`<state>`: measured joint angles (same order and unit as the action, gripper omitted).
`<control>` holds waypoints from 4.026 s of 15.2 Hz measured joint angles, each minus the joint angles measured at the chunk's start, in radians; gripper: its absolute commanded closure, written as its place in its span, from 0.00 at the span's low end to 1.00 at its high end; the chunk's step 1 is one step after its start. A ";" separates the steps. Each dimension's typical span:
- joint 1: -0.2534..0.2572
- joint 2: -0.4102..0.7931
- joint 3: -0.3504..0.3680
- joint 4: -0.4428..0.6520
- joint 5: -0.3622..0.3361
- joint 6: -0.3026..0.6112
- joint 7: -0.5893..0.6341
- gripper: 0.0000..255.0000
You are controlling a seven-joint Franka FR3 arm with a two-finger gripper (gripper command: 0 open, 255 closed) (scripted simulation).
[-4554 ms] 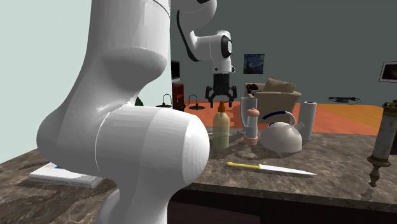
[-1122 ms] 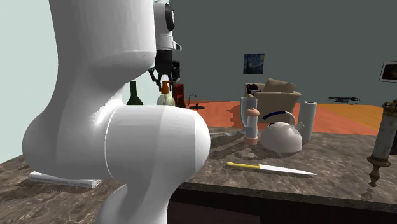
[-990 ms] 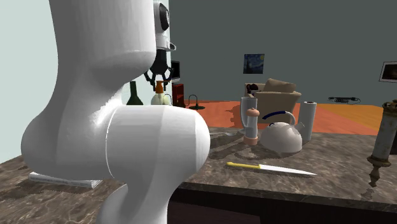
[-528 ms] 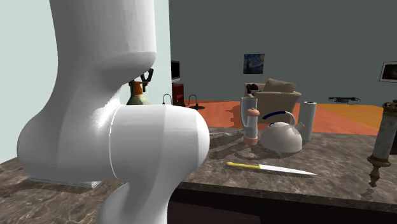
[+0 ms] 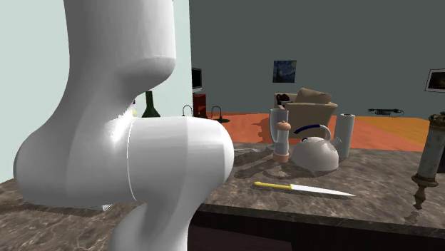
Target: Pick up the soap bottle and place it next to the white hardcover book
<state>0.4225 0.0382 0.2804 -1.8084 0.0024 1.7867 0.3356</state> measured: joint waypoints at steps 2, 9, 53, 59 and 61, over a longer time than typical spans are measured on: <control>0.025 0.030 0.022 0.038 -0.007 -0.009 0.049 1.00; 0.125 0.159 0.090 0.193 -0.050 -0.041 0.220 1.00; 0.368 0.522 0.135 0.556 -0.184 -0.062 0.484 0.00; 0.373 0.516 0.137 0.603 -0.181 -0.114 0.483 0.00; 0.373 0.517 0.137 0.604 -0.181 -0.115 0.482 0.00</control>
